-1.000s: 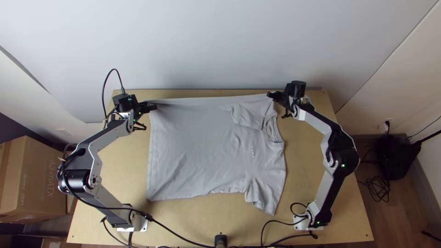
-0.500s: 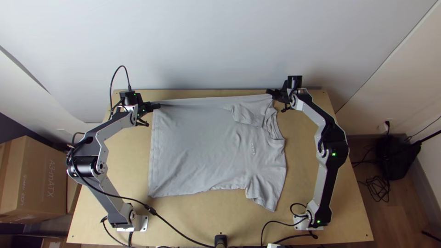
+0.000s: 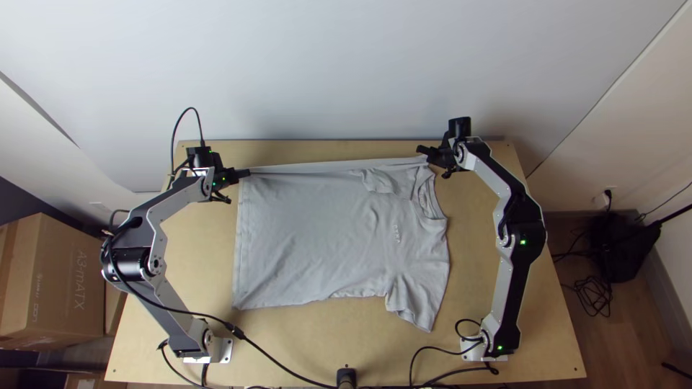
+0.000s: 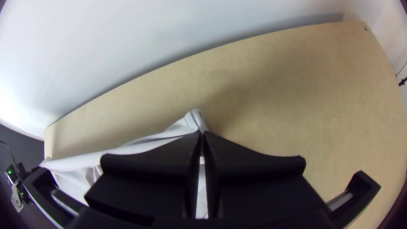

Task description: Fold the t-shirt

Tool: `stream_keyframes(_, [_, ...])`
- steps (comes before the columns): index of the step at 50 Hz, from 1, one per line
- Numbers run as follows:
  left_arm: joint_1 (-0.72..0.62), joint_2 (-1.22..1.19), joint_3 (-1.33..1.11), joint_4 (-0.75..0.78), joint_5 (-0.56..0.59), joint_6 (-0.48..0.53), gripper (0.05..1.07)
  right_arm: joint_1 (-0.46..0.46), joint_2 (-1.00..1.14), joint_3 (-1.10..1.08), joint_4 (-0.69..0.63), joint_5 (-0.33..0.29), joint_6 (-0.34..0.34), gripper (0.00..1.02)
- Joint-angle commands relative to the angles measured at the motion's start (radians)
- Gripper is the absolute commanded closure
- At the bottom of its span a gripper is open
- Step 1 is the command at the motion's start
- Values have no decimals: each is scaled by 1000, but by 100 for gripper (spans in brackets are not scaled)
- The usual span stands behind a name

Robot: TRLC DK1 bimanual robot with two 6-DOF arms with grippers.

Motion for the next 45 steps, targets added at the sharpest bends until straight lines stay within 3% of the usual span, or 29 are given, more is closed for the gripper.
stream_keyframes(1, [39,-59,-52,-6,-14,-9,105,16,-98,-83,-16,29,21,100])
stream_keyframes(45, [10,-281,-316,36,9,-20,105,24,-360,-419,46,33,15,100])
